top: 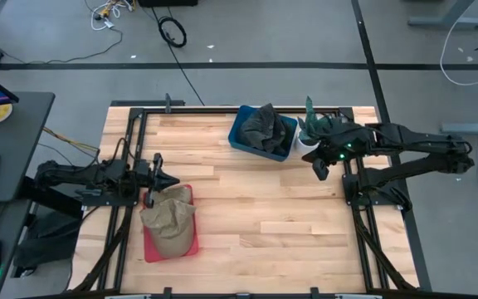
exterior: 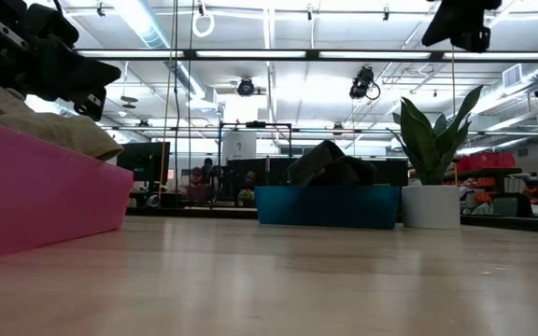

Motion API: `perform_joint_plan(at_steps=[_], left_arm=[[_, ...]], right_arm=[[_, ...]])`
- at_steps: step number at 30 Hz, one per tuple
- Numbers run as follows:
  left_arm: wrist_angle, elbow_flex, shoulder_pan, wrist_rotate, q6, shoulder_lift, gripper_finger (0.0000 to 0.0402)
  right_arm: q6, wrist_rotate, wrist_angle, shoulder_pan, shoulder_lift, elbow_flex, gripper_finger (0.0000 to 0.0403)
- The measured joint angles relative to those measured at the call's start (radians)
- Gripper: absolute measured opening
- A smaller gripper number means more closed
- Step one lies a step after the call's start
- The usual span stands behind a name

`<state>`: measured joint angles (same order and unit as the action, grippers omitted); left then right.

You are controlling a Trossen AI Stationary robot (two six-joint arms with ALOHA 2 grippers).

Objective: Pick & Place hat
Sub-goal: Return to Home Position

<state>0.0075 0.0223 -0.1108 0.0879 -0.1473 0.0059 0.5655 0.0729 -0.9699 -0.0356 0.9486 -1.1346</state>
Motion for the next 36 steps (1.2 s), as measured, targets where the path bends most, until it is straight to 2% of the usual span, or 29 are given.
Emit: perform_joint_plan(at_steps=[10, 18, 21, 30, 36], left_arm=[[0.004, -0.001, 0.000, 0.000, 0.001, 0.000, 0.0007], [0.006, -0.001, 0.000, 0.000, 0.001, 0.000, 0.0007], [0.006, -0.001, 0.000, 0.000, 0.001, 0.000, 0.0007], [0.008, -0.001, 0.000, 0.000, 0.001, 0.000, 0.0007], [0.008, -0.001, 0.000, 0.000, 0.001, 0.000, 0.0007]], right_arm=[[0.029, -0.010, 0.471, 0.058, -0.245, 0.377, 0.0004], [-0.018, 0.006, 0.686, 0.163, -0.408, 0.567, 0.0003], [-0.087, 0.014, 0.780, 0.200, -0.460, 0.623, 0.0003], [-0.384, 0.123, 0.790, 0.225, -0.718, 0.688, 0.0003], [-0.399, 0.125, 0.817, 0.225, -0.936, 0.760, 0.0002]])
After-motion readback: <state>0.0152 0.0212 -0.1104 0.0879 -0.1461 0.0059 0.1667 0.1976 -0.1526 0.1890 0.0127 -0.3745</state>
